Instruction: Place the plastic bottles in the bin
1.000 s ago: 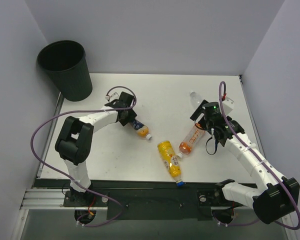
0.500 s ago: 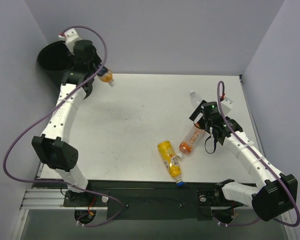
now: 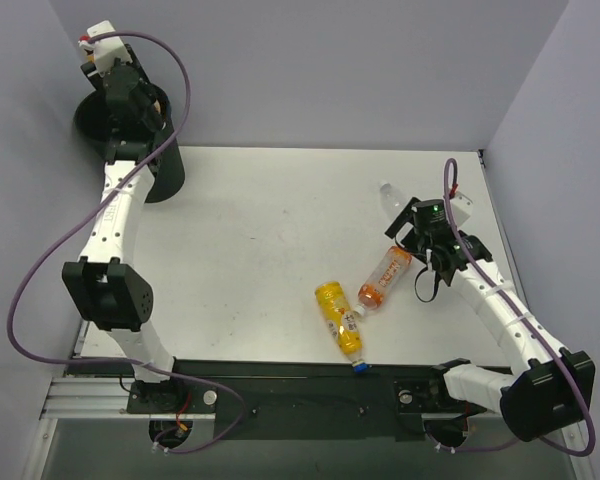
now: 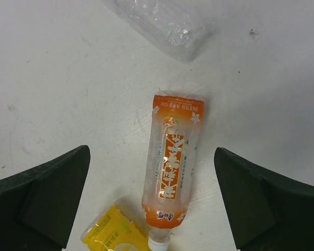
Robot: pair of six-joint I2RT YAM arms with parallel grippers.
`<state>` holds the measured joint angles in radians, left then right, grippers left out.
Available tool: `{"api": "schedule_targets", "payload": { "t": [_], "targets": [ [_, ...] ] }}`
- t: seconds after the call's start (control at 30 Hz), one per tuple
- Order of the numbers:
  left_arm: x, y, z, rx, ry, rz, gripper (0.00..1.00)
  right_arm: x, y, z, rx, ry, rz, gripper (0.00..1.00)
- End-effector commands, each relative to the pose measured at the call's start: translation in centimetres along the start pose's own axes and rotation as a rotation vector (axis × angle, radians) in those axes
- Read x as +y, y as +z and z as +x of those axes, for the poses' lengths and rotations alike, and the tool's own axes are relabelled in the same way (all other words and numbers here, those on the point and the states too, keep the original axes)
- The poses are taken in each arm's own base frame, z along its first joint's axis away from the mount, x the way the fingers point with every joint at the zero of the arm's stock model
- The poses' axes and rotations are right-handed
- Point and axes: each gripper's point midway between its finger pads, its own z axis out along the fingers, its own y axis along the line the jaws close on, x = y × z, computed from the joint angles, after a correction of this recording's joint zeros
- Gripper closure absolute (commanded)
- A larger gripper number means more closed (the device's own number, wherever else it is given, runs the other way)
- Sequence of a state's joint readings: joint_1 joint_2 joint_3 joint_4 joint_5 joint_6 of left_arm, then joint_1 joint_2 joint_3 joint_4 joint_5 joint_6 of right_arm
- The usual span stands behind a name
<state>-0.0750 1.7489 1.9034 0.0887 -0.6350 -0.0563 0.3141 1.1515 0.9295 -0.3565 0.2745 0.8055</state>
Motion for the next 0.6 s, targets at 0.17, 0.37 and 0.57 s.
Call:
{"api": "schedule_targets", "payload": {
  "t": [0.17,0.37,0.57],
  "targets": [
    [5.0,5.7,-1.6,-0.157,-0.057,-0.159,0.46,0.3,0.1,-1.8,-0.005,-0.003,0.001,0.00],
    [6.1,7.4,0.6,-0.128,-0.071,-0.172,0.48,1.0,1.0,-1.9,0.016,-0.010,0.001,0.00],
    [6.0,7.9,2.6,-0.078,-0.109,-0.167,0.05,1.7,1.8,-1.4,0.048,-0.009,-0.006,0.00]
  ]
}}
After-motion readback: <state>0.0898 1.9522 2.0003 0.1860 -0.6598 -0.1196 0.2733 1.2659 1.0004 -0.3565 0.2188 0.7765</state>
